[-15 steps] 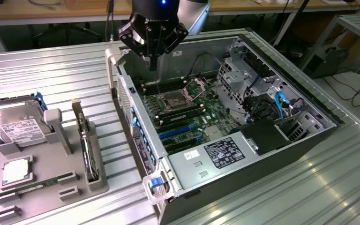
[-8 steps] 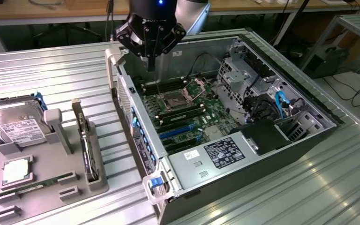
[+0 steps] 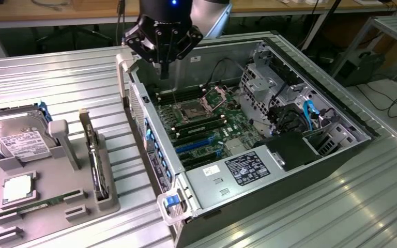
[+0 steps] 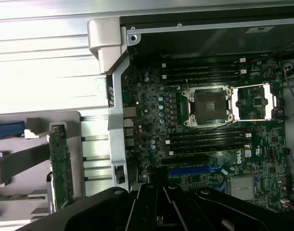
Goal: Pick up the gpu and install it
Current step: 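Reach for the gpu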
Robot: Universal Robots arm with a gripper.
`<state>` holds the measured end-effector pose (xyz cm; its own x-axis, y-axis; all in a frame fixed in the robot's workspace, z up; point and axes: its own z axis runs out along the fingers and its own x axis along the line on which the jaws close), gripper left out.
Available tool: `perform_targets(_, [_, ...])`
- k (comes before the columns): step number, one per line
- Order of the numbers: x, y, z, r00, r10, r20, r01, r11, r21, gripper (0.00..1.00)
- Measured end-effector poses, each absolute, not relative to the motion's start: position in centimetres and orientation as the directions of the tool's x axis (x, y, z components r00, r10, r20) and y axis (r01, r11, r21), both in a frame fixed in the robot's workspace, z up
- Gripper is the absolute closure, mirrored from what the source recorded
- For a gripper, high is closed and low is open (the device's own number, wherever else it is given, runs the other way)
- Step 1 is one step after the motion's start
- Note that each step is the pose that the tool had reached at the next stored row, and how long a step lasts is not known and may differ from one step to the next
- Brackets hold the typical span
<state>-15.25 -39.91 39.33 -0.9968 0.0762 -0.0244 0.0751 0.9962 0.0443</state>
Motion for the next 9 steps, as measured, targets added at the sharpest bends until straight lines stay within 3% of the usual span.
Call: perform_targets(9, [-15.78, -39.91, 39.33, -0.997, 0.076, -0.024, 0.075, 0.996, 0.044, 0.89])
